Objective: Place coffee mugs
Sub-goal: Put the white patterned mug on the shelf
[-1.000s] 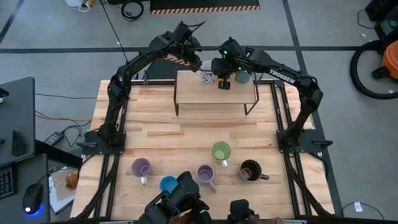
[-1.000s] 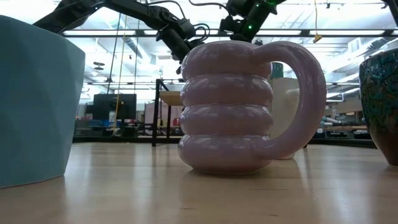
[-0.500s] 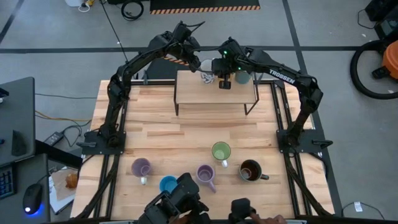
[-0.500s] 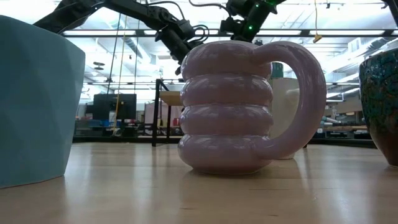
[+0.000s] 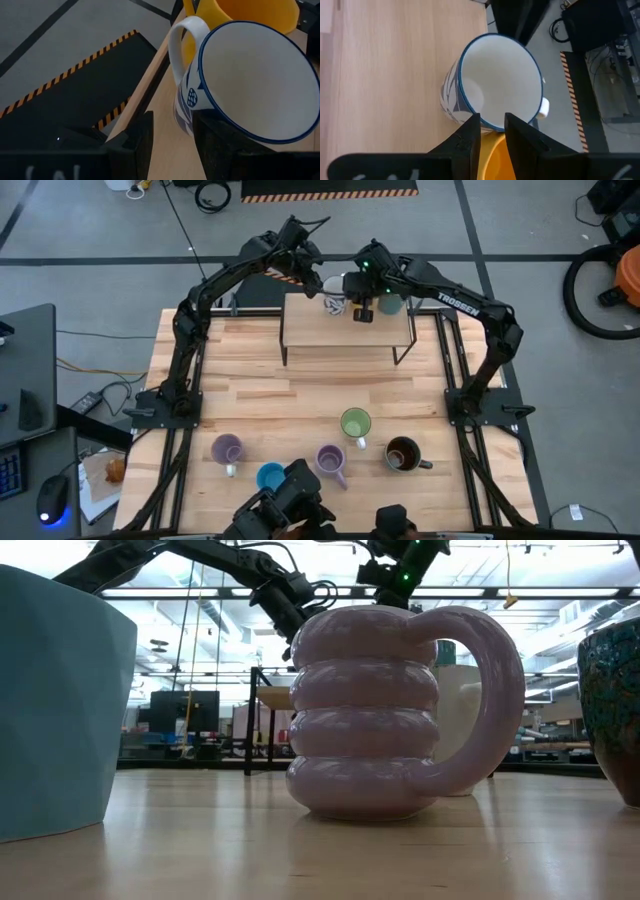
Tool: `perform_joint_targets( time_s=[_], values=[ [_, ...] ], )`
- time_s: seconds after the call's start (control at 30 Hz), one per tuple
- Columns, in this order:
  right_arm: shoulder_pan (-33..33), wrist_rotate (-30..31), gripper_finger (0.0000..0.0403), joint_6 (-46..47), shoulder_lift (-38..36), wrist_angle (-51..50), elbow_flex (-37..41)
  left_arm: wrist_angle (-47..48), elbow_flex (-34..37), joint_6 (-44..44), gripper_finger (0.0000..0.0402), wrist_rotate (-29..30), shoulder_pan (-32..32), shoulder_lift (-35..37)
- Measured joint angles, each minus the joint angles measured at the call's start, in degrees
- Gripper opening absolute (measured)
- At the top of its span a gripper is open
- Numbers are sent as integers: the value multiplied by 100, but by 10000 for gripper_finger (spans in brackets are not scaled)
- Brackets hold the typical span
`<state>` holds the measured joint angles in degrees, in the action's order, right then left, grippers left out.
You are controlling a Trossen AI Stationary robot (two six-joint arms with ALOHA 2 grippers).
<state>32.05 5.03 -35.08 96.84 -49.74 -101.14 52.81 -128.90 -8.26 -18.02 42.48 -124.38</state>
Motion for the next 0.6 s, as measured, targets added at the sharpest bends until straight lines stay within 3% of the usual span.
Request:
perform_joint_targets(
  time_s=[0.23,0.6],
  values=[
    [-38,-659,93,99,-52,0,-1,-23,0,-2,142,65,0,2],
    [8,-797,93,-270,-39,133,-1,-113,0,3,142,180,0,2]
  ],
)
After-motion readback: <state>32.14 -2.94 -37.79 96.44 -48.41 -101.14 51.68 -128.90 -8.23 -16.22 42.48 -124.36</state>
